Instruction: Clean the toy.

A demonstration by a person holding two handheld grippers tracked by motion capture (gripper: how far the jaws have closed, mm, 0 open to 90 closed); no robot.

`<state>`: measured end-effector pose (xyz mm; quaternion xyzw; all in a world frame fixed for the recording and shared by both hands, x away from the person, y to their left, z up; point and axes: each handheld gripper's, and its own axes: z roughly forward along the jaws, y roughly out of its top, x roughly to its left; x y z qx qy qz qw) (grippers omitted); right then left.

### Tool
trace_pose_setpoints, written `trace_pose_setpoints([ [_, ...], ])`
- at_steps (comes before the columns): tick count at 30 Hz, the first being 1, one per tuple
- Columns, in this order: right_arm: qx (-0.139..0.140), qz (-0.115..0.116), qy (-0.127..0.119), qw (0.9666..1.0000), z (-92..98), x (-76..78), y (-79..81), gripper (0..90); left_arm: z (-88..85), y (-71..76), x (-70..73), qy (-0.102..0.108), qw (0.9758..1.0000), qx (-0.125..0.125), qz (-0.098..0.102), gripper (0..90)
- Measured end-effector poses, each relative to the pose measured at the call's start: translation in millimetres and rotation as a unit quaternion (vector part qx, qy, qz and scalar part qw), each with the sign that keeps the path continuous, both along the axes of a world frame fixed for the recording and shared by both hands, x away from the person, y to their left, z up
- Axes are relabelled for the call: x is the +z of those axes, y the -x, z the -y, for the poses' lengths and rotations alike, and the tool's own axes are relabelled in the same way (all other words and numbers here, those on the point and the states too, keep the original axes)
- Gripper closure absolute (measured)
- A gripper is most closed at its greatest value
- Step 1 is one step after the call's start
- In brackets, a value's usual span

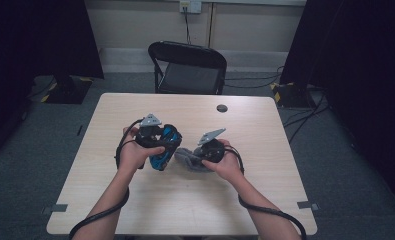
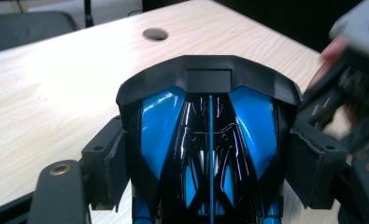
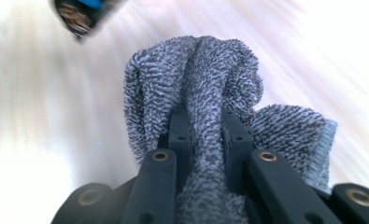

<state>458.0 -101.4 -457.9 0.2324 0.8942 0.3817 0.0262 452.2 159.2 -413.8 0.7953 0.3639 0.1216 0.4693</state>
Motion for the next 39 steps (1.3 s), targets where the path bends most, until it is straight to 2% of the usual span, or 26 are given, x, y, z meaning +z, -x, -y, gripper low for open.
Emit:
trace_pose_setpoints([
  [5, -0.051, 0.008, 0.000, 0.9987, 37.4, 4.7, -9.6, 78.2, -18.9, 0.6, -13.4, -0.018, 0.9995, 0.018, -0.016, 25.5],
  [8, -0.069, 0.013, 0.002, 0.9975, 55.3, 8.1, -12.6, 78.1, -28.2, 1.1, -20.2, -0.028, 0.9989, 0.026, -0.026, 25.5],
  [14, -0.094, 0.023, 0.011, 0.9953, 79.6, 9.8, -14.2, 78.0, -38.6, 2.4, -28.8, -0.054, 0.9975, 0.033, -0.031, 25.5],
  [17, -0.114, 0.025, 0.016, 0.9931, 92.9, 7.2, -14.4, 77.7, -43.2, 1.7, -36.3, -0.067, 0.9961, 0.041, -0.041, 25.5],
  [21, -0.138, 0.028, 0.025, 0.9897, 109.1, 4.3, -16.0, 77.5, -46.9, -0.1, -42.0, -0.067, 0.9951, 0.051, -0.051, 25.5],
  [25, -0.163, 0.026, 0.028, 0.9859, 122.0, -0.3, -18.3, 76.5, -46.9, -4.0, -44.2, -0.065, 0.9947, 0.052, -0.061, 25.4],
  [29, -0.182, 0.028, 0.032, 0.9823, 128.3, -5.8, -18.4, 75.0, -44.5, -8.6, -52.7, -0.084, 0.9926, 0.053, -0.070, 25.3],
  [31, -0.185, 0.025, 0.032, 0.9820, 129.7, -8.2, -18.4, 74.0, -43.1, -9.6, -57.1, -0.093, 0.9914, 0.055, -0.074, 25.3],
  [33, -0.191, 0.029, 0.042, 0.9803, 130.9, -10.4, -18.6, 72.4, -42.3, -10.7, -62.0, -0.101, 0.9902, 0.057, -0.078, 25.2],
  [36, -0.204, 0.031, 0.041, 0.9776, 135.6, -13.5, -19.7, 66.8, -41.2, -11.2, -66.0, -0.108, 0.9891, 0.056, -0.084, 25.2],
  [37, -0.207, 0.030, 0.040, 0.9770, 136.2, -13.9, -19.6, 64.8, -40.2, -11.3, -67.3, -0.116, 0.9881, 0.054, -0.086, 25.2],
  [39, -0.209, 0.033, 0.041, 0.9765, 138.2, -14.5, -19.3, 62.3, -38.7, -11.4, -69.4, -0.124, 0.9873, 0.050, -0.085, 25.2],
])
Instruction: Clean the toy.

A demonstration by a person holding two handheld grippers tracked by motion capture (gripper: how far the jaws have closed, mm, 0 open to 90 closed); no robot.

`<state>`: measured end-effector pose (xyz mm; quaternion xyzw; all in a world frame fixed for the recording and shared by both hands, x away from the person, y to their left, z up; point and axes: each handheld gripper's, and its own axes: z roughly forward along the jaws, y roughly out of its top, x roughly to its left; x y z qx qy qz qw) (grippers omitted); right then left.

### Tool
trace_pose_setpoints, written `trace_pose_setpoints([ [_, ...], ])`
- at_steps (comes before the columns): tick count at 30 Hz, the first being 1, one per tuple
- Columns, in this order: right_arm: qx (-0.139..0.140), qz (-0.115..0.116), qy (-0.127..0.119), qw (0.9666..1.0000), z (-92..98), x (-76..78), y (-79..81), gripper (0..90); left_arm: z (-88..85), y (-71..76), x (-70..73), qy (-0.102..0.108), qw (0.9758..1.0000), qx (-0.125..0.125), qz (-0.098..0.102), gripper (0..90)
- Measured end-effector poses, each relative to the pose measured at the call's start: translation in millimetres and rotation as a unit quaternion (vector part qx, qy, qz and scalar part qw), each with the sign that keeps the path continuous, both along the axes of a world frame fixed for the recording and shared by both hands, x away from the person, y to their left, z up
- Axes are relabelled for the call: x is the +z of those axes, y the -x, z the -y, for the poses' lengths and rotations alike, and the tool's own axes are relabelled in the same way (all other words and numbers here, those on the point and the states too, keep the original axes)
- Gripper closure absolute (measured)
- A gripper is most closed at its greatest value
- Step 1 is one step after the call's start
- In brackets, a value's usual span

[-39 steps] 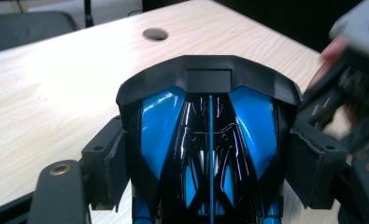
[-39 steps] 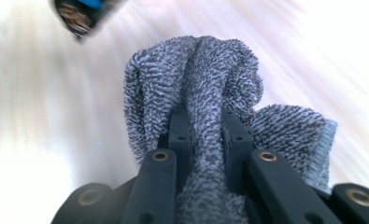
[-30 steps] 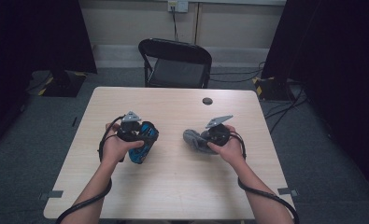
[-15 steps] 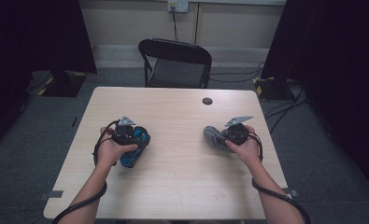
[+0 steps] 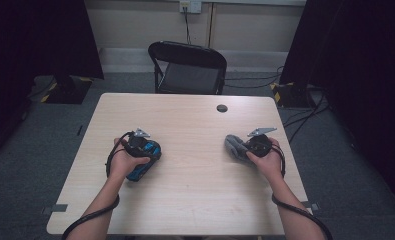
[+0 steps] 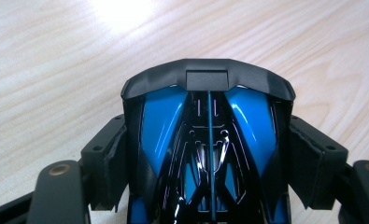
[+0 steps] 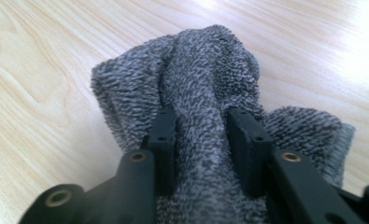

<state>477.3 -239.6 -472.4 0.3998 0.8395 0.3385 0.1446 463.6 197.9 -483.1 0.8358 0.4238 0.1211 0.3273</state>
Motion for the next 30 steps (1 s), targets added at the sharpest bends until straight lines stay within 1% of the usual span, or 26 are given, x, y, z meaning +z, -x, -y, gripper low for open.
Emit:
trace_pose_setpoints([
  [2, -0.002, 0.001, 0.000, 1.0000, 1.3, -0.1, 0.3, 59.0, 1.4, -0.2, -1.9, -0.003, 1.0000, 0.001, 0.000, 25.1],
  [4, -0.005, 0.001, -0.004, 1.0000, 3.1, 0.0, 0.8, 55.3, 1.5, -0.5, -3.7, -0.001, 1.0000, 0.004, 0.002, 25.1],
  [5, -0.006, 0.002, -0.004, 1.0000, 3.5, 0.1, 0.9, 53.1, 1.6, -0.7, -4.5, 0.001, 1.0000, 0.009, 0.003, 25.0],
  [7, -0.007, 0.004, 0.001, 1.0000, 4.4, 1.2, 1.5, 50.0, 1.8, -0.7, -6.6, 0.000, 1.0000, 0.005, 0.000, 24.9],
  [10, -0.013, 0.011, -0.008, 0.9998, 6.5, 4.4, 2.0, 46.7, 3.1, 0.1, -9.8, -0.009, 0.9999, -0.004, 0.005, 24.5],
  [11, -0.016, 0.014, -0.010, 0.9997, 6.9, 6.0, 2.2, 45.4, 3.1, 0.1, -9.5, -0.009, 0.9999, -0.003, 0.004, 24.5],
  [13, -0.012, 0.019, -0.015, 0.9996, 7.6, 9.3, 2.6, 44.5, 3.2, 0.4, -9.0, -0.011, 0.9999, -0.003, 0.004, 24.5],
  [14, -0.012, 0.021, -0.013, 0.9996, 7.5, 11.0, 3.1, 42.5, 3.0, 0.5, -8.2, -0.015, 0.9999, -0.005, 0.004, 24.4],
  [16, -0.013, 0.024, -0.020, 0.9994, 7.1, 13.7, 3.5, 39.3, 2.9, 0.7, -6.9, -0.013, 0.9999, -0.001, 0.001, 22.4],
  [17, -0.015, 0.025, -0.025, 0.9992, 6.9, 15.2, 3.9, 38.0, 2.9, 0.7, -4.7, -0.007, 0.9999, 0.008, -0.002, 19.6],
  [18, -0.014, 0.027, -0.028, 0.9991, 6.6, 16.7, 4.1, 37.3, 2.6, 0.7, -2.1, -0.008, 0.9999, 0.011, -0.005, 17.8],
  [19, -0.013, 0.029, -0.028, 0.9991, 6.0, 18.0, 4.5, 36.3, 2.4, 0.7, 0.7, -0.009, 0.9999, 0.009, -0.002, 16.5],
  [21, -0.011, 0.032, -0.030, 0.9990, 5.1, 20.2, 5.0, 33.6, 2.0, 1.1, 6.7, -0.002, 1.0000, 0.004, -0.004, 15.7],
  [22, -0.010, 0.033, -0.032, 0.9989, 4.4, 21.4, 5.3, 33.0, 1.8, 1.4, 9.0, -0.003, 1.0000, 0.003, -0.002, 15.6],
  [24, -0.006, 0.035, -0.038, 0.9987, 2.8, 23.6, 6.0, 32.0, 2.2, 3.0, 14.3, 0.009, 0.9999, 0.000, 0.006, 15.7],
  [25, -0.004, 0.034, -0.040, 0.9986, 1.4, 25.1, 6.8, 31.1, 2.9, 4.0, 16.6, 0.014, 0.9999, -0.002, 0.006, 15.6],
  [28, 0.008, 0.033, -0.039, 0.9987, -4.8, 29.2, 8.8, 28.9, 6.3, 7.4, 22.7, 0.026, 0.9996, -0.009, 0.010, 15.6],
  [29, 0.011, 0.033, -0.039, 0.9987, -6.4, 30.0, 9.2, 28.4, 8.0, 8.9, 24.4, 0.033, 0.9993, -0.010, 0.011, 15.6],
  [30, 0.015, 0.034, -0.039, 0.9986, -8.4, 31.1, 10.1, 28.1, 10.1, 10.6, 26.9, 0.035, 0.9992, -0.013, 0.012, 15.6],
])
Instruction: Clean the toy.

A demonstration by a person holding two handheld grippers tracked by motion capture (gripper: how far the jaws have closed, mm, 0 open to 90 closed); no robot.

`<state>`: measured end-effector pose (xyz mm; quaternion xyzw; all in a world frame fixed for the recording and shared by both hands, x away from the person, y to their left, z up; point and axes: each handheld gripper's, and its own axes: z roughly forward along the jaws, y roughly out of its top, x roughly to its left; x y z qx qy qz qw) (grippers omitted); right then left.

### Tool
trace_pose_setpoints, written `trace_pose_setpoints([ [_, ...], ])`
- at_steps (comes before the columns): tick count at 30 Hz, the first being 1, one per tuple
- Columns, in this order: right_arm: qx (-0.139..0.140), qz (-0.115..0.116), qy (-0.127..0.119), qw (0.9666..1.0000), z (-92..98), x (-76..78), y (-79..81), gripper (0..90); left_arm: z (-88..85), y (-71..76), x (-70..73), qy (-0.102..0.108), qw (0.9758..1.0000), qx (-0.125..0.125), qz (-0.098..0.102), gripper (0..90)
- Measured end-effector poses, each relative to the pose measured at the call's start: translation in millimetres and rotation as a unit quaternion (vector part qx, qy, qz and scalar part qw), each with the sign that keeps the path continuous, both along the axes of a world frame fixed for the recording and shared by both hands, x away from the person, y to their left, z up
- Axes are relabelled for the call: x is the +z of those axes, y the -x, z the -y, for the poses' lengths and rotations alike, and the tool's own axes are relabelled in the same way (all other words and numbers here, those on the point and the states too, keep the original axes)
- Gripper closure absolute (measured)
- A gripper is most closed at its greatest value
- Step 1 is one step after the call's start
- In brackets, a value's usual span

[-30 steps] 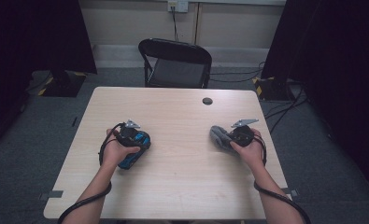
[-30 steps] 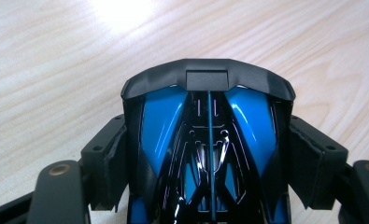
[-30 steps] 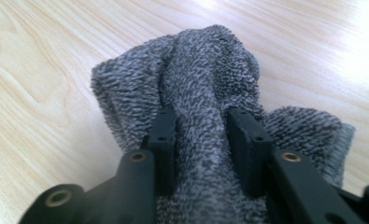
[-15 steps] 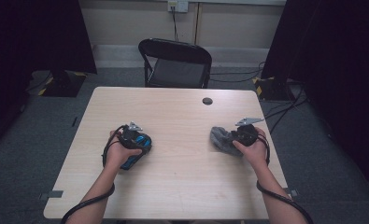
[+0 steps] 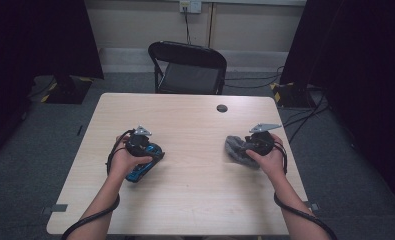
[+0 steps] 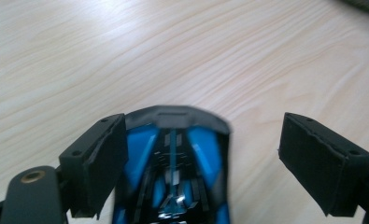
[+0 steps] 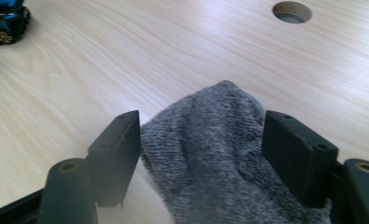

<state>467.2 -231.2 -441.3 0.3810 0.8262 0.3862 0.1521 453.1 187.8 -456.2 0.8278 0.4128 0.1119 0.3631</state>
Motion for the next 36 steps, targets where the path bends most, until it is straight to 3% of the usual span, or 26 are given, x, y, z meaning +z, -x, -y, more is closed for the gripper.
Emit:
trace_pose_setpoints([
  [11, 0.035, -0.006, -0.010, 0.9993, -19.9, 8.8, 12.8, 23.3, 18.3, 18.3, 13.7, 0.032, 0.9989, -0.033, 0.012, 16.0],
  [18, 0.050, -0.007, -0.011, 0.9986, -27.1, 12.9, 21.4, 22.5, 27.1, 30.3, 12.9, 0.026, 0.9984, -0.049, 0.010, 16.0],
  [22, 0.060, -0.008, -0.019, 0.9980, -31.5, 13.5, 27.2, 21.5, 36.9, 37.1, 10.8, 0.033, 0.9975, -0.062, 0.011, 16.1],
  [28, 0.081, -0.011, -0.013, 0.9966, -39.4, 10.9, 35.0, 20.6, 51.0, 44.6, 11.0, 0.045, 0.9953, -0.085, 0.009, 16.5],
  [36, 0.102, -0.021, -0.011, 0.9945, -47.3, 3.9, 45.3, 20.2, 62.7, 53.7, 2.2, 0.039, 0.9936, -0.106, -0.002, 16.8],
])
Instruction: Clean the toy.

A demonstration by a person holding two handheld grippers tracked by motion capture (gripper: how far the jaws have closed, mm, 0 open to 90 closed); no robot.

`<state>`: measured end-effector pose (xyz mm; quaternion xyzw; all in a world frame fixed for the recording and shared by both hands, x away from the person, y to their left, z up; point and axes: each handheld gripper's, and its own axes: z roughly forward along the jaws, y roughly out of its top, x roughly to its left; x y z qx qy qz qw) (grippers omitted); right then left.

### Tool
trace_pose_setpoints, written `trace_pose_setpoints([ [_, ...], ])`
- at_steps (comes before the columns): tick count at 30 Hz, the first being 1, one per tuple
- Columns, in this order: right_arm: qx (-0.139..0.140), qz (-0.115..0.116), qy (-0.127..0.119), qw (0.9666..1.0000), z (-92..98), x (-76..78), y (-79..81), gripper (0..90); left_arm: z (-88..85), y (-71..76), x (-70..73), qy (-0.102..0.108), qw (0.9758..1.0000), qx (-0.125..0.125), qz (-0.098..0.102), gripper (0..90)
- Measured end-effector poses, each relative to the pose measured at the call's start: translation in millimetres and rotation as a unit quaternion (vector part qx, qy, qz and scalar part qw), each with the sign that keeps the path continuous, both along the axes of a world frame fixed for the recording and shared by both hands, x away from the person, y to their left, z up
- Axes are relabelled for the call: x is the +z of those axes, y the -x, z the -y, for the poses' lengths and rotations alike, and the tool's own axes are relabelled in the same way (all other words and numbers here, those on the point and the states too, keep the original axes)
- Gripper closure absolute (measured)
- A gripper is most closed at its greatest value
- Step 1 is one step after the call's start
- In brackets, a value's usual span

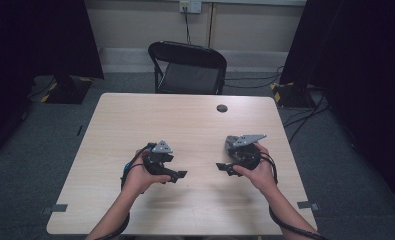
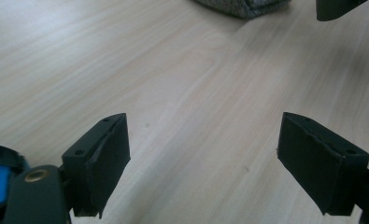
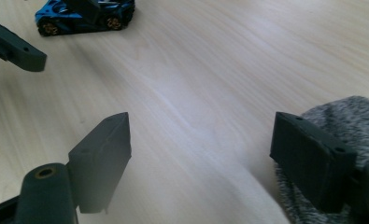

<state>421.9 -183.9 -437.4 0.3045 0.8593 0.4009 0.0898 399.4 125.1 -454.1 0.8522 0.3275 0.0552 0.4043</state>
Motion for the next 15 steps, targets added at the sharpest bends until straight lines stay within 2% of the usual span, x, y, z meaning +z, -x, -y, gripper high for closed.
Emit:
trace_pose_setpoints([
  [4, 0.010, -0.003, -0.001, 0.9999, -3.7, -4.9, 5.9, 20.2, 4.2, 5.2, -5.0, 0.001, 1.0000, -0.009, -0.001, 17.0],
  [6, 0.015, -0.005, 0.000, 0.9999, -5.5, -7.4, 8.8, 20.2, 5.5, 8.2, -7.2, 0.005, 0.9999, -0.012, 0.006, 17.0],
  [15, 0.041, -0.018, 0.004, 0.9990, -15.1, -19.6, 22.1, 20.2, 7.4, 19.9, -19.9, 0.002, 0.9995, -0.032, -0.003, 17.3],
])
